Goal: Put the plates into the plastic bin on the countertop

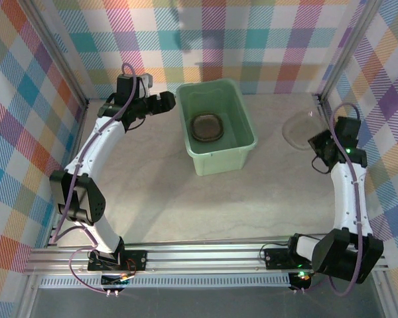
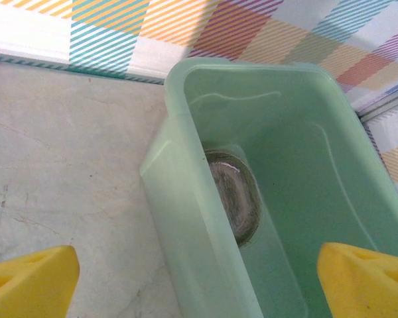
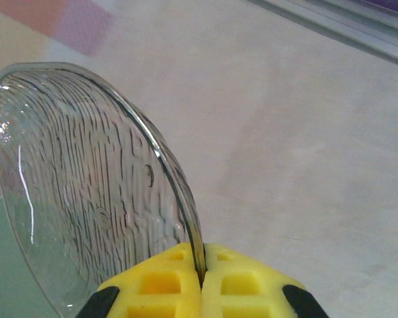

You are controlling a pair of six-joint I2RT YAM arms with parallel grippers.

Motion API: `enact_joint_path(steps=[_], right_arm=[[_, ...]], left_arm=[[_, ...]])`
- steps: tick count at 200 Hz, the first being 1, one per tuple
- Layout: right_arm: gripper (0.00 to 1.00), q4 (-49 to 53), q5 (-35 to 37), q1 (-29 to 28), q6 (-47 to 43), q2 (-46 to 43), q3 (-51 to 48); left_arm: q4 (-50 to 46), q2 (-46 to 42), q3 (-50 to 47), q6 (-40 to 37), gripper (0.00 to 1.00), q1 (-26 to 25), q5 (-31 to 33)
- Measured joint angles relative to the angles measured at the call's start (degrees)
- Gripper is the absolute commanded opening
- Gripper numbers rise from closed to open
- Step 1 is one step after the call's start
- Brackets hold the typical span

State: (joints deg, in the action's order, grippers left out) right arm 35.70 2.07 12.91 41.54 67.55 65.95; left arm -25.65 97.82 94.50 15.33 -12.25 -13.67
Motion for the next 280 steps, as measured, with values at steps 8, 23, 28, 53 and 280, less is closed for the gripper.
enact_joint_path(steps=[8,23,28,53,280], right_arm=[[0.00,0.0,0.9,-2.5,1.6,0.2,2.4],[0.00,0.5,3.1,-7.3,4.4,1.3,7.4],[0.00,0.6,3.7,-9.0,5.2,1.9,9.1],[0.00,0.1,7.5,-16.7,9.6,6.1,16.1],[0.00,9.6,31.9,-50.1,53.2,46.1,44.7]], left_arm=[[-0.2,0.4,0.2,0.0,0.92,0.0,0.4],[-0.2,1.1,0.5,0.0,0.92,0.3,0.9],[-0.2,1.3,0.6,0.0,0.92,0.4,1.0],[-0.7,1.7,0.7,0.2,0.92,1.3,1.6],[-8.7,3.5,1.0,1.5,0.92,7.3,-2.4]])
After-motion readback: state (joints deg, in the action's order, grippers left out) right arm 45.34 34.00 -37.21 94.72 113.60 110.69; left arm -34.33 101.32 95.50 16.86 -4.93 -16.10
